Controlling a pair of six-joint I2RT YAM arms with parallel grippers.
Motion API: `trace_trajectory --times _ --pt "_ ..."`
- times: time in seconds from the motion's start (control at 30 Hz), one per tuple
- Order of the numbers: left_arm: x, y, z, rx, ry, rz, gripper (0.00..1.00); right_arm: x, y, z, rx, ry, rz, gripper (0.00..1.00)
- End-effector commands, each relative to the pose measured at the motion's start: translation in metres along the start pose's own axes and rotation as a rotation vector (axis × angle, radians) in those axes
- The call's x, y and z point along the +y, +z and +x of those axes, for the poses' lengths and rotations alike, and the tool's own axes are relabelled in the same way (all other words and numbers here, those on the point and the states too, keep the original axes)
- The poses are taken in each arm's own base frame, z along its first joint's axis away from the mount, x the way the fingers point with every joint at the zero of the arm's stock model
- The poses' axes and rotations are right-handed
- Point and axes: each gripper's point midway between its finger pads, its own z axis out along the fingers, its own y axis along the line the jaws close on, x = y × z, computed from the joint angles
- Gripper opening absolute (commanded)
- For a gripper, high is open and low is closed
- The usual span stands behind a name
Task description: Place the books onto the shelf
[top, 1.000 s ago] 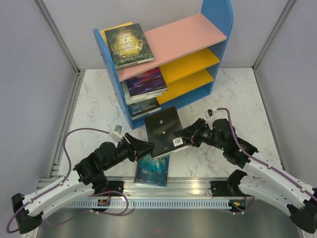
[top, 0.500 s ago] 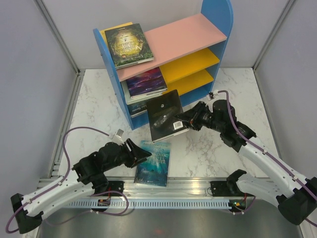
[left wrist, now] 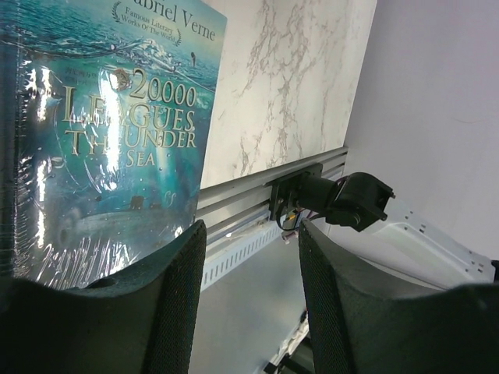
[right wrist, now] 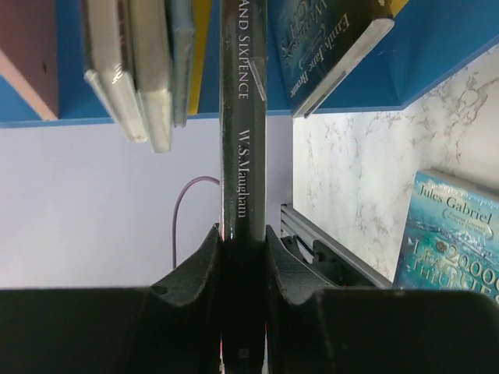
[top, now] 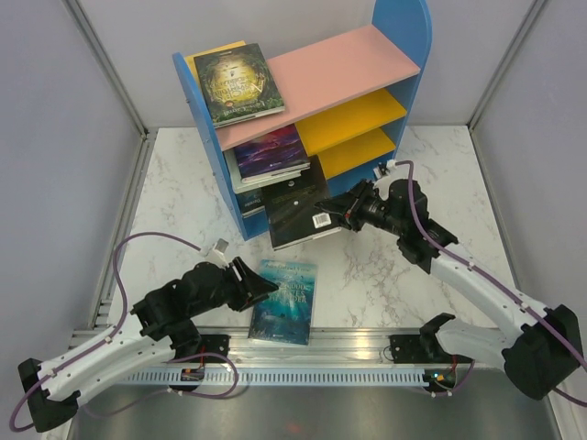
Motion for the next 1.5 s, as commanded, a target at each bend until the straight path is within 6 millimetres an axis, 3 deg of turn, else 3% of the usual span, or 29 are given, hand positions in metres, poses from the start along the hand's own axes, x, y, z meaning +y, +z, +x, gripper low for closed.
trace_trajectory --times 0.0,0.23,0.57,0.67,0.7,0.73,0.77,0.97,1.1,1.33,1.47 --pt "-0.008 -0.007 -0.003 -0.006 0.046 0.014 0.55 0.063 0.005 -0.014 -0.023 -0.064 -0.241 0.0" --pt "-0.001 -0.014 -0.002 -0.005 0.045 -0.003 0.54 0.06 0.059 -0.032 -0.002 -0.081 -0.24 0.0" --pt "0.013 -0.03 -0.005 -0.042 -0.015 -0.003 0.53 0.025 0.134 -0.053 0.026 -0.056 -0.194 0.0" --pt "0.019 -0.032 -0.004 -0.044 -0.048 0.013 0.52 0.02 0.148 -0.053 0.052 -0.025 -0.231 0.47" --pt "0.021 -0.032 -0.003 -0.045 -0.061 0.01 0.51 0.016 0.15 -0.052 0.058 -0.016 -0.227 0.8" --pt "0.022 -0.033 -0.003 -0.046 -0.064 0.012 0.51 0.01 0.149 -0.051 0.058 -0.019 -0.216 0.98" --pt "0.024 -0.033 -0.003 -0.048 -0.067 0.013 0.51 0.006 0.147 -0.051 0.059 -0.023 -0.201 0.98" --pt "0.028 -0.032 -0.004 -0.056 -0.078 0.004 0.51 -0.031 0.113 -0.049 0.044 -0.048 -0.083 0.98" --pt "0.031 -0.029 -0.004 -0.059 -0.086 -0.015 0.5 -0.056 0.094 -0.038 0.075 -0.059 0.006 0.98" --pt "0.031 -0.027 -0.004 -0.057 -0.091 -0.017 0.5 -0.08 0.077 -0.021 0.129 -0.088 0.089 0.98" --pt "0.031 -0.026 -0.003 -0.054 -0.098 -0.015 0.48 -0.081 0.072 -0.016 0.145 -0.076 0.089 0.88"
